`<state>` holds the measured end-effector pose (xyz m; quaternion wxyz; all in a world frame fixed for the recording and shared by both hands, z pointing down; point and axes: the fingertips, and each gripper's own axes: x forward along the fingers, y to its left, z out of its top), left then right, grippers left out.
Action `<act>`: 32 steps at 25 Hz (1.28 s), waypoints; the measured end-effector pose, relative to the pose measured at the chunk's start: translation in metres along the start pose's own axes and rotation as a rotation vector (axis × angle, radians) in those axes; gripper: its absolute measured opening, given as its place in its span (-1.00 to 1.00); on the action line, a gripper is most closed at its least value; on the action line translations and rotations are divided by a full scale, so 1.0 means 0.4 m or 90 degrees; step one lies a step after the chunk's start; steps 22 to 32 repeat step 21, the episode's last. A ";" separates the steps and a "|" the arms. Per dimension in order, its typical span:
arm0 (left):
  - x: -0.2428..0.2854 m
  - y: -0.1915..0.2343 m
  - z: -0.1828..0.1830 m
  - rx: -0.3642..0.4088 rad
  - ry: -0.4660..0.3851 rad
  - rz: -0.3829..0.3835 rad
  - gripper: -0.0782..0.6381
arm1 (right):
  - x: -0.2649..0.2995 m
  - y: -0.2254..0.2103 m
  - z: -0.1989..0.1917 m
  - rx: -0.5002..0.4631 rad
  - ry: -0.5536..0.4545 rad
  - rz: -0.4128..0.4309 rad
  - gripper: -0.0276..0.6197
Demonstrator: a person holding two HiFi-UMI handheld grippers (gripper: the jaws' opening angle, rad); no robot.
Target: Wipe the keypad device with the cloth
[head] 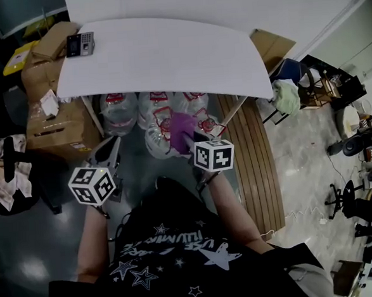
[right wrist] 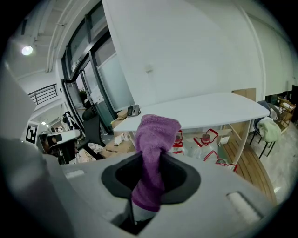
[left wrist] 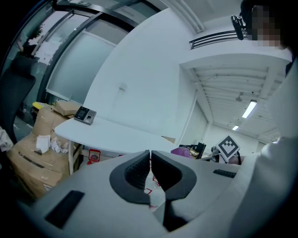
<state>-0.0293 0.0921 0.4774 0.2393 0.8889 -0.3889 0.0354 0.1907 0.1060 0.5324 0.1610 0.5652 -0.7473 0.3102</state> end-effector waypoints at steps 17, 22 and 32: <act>0.031 -0.230 -0.042 0.023 -0.005 0.041 -0.73 | -0.151 -0.118 -0.031 -0.020 0.000 0.044 -0.62; 0.030 -0.313 -0.068 0.038 0.000 0.039 -0.73 | -0.201 -0.148 -0.056 -0.029 0.008 0.053 -0.62; 0.030 -0.313 -0.068 0.038 0.000 0.039 -0.73 | -0.201 -0.148 -0.056 -0.029 0.008 0.053 -0.62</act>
